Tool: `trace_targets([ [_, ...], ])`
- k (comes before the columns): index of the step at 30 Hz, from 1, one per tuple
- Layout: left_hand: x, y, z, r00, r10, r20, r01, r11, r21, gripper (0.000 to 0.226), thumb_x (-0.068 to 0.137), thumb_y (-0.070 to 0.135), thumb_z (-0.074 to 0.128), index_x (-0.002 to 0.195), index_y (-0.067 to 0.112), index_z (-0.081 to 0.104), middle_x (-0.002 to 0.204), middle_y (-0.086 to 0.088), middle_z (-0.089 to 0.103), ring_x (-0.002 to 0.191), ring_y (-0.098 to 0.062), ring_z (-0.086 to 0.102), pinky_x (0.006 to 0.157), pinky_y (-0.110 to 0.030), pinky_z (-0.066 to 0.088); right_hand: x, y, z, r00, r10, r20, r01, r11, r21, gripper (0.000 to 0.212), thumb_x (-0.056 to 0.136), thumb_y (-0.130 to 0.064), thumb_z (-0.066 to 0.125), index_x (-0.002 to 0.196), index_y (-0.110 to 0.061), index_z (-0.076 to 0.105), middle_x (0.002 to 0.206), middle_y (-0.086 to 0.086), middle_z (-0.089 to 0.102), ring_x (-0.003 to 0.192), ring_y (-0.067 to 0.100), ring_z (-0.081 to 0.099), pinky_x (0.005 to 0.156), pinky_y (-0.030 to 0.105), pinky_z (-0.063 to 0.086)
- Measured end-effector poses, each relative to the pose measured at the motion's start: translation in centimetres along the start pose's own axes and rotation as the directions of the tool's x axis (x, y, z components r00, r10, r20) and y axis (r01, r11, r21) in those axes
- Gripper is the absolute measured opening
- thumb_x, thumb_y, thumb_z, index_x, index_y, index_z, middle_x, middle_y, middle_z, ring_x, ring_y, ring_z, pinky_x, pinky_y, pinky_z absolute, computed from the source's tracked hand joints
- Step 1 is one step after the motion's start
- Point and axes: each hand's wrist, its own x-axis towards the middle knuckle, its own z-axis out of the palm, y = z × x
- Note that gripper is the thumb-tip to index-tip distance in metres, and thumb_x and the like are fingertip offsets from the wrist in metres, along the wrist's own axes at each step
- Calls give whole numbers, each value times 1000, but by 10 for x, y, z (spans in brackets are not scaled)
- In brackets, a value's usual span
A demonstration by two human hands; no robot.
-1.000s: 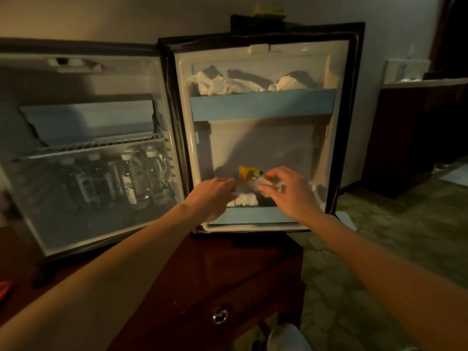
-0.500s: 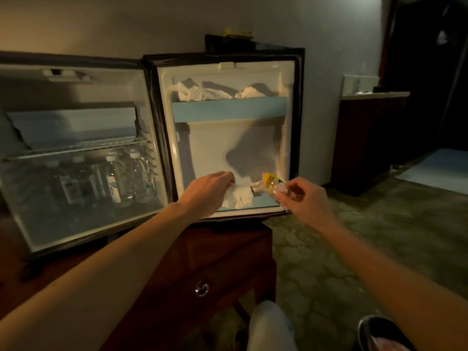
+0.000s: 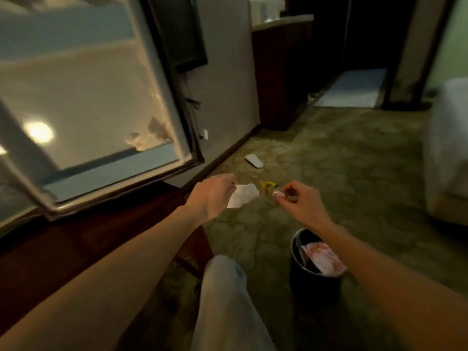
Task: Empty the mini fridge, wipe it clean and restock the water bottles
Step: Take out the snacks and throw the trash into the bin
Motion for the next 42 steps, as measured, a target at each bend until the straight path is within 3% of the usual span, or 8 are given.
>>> trace_targets([
  [9, 88, 75, 168, 965, 65, 253, -41, 994, -101, 15, 96, 33, 53, 92, 21, 60, 93, 0, 66, 88, -23, 63, 72, -40, 53, -58, 173, -59, 901, 401, -165, -415, 908, -63, 14, 87, -38, 70, 84, -25, 65, 79, -15, 63, 76, -4, 59, 59, 13, 40],
  [11, 102, 93, 204, 950, 68, 306, -37, 993, -108, 13, 95, 33, 54, 91, 23, 59, 93, 0, 67, 89, -24, 63, 71, -38, 52, -65, 200, -63, 883, 437, -172, -454, 887, -82, 14, 88, -36, 68, 84, -25, 63, 78, -17, 61, 73, -6, 57, 57, 8, 38],
  [18, 141, 124, 322, 901, -5, 434, 71, 988, -134, 8, 93, 33, 56, 91, 25, 58, 95, 1, 66, 91, -22, 63, 67, -33, 45, -57, 292, -40, 819, 556, -144, -572, 812, -119, 15, 88, -37, 67, 87, -24, 61, 83, -14, 59, 73, -1, 56, 59, 13, 39],
  [24, 164, 123, 398, 863, -87, 498, 244, 934, -259, 16, 92, 30, 62, 103, 19, 64, 98, -2, 68, 90, -23, 65, 77, -42, 57, -37, 351, 2, 744, 654, -136, -667, 739, -94, 27, 85, -38, 71, 101, -17, 64, 98, -4, 64, 86, 9, 60, 64, 18, 43],
  [28, 163, 115, 418, 875, -48, 482, 234, 913, -334, 28, 95, 39, 57, 112, 17, 61, 103, 0, 67, 92, -19, 64, 78, -43, 57, -37, 368, 24, 702, 709, -69, -710, 688, -152, 51, 84, -39, 72, 126, -14, 58, 121, 0, 61, 106, 14, 58, 87, 35, 53],
  [32, 151, 94, 414, 870, 0, 493, 169, 939, -299, 24, 97, 37, 55, 114, 21, 59, 102, 2, 65, 89, -16, 62, 75, -41, 57, -44, 362, 33, 735, 678, -18, -663, 712, -229, 37, 90, -32, 67, 122, -14, 60, 117, 0, 64, 99, 11, 59, 83, 33, 54],
  [36, 144, 74, 392, 857, -40, 513, 197, 946, -256, 21, 95, 32, 57, 113, 21, 58, 105, 1, 65, 92, -19, 63, 78, -42, 57, -41, 342, 32, 771, 636, 30, -602, 742, -295, 41, 89, -32, 67, 125, -17, 57, 123, -1, 61, 108, 15, 59, 89, 40, 54],
  [42, 126, 66, 330, 913, -34, 406, 145, 958, -247, 15, 95, 35, 54, 100, 21, 57, 99, 1, 65, 90, -21, 62, 73, -39, 53, -21, 282, 18, 855, 517, 43, -472, 809, -351, 36, 91, -31, 64, 123, -16, 59, 121, -1, 64, 111, 15, 59, 93, 37, 51],
])
